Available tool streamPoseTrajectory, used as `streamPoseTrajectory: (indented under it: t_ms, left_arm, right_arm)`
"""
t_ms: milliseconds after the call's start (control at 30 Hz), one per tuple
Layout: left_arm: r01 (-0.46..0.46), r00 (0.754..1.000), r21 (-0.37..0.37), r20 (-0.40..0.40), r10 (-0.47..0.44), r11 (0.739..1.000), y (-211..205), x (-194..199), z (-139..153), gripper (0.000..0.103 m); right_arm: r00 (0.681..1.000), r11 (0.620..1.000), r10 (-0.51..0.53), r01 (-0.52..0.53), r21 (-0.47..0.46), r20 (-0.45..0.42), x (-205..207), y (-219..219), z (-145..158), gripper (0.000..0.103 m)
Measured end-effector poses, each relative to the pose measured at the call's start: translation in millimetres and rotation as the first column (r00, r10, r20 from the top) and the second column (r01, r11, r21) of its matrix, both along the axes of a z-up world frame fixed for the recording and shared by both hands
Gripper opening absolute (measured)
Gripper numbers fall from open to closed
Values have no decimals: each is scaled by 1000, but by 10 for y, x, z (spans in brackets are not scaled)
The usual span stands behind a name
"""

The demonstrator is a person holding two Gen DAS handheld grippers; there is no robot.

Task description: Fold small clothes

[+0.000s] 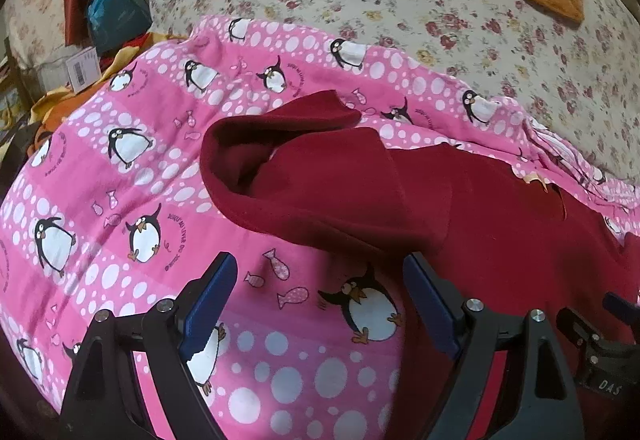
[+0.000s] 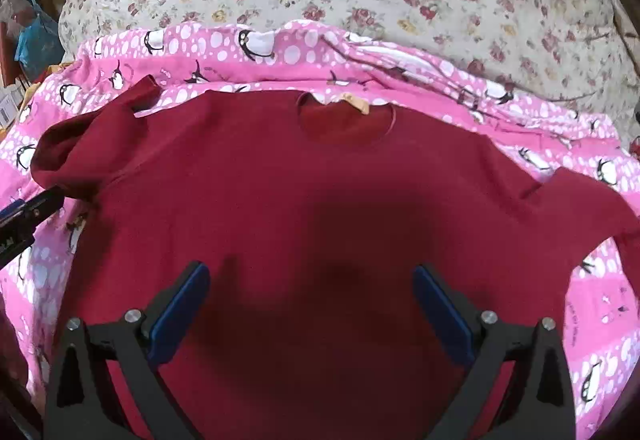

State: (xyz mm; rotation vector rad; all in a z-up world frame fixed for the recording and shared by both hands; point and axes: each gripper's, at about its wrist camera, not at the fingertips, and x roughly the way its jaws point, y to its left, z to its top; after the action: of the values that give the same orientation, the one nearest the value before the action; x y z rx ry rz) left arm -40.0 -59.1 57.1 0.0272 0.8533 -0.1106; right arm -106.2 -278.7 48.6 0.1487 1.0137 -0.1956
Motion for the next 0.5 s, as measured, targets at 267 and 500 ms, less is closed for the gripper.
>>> streamPoseTrajectory:
  t_ms: [267,500]
  left_arm:
    - [-34,999,-34,-18,33,999,165,166,69,68]
    - [-94,995,-45,-47,92,995,441,809,74,68]
  right_arm:
    - [1000,1000,3,-3,7,-17,-5,8,-62,103]
    - [999,999,18,-17,29,-38,-3,-16,-102,103]
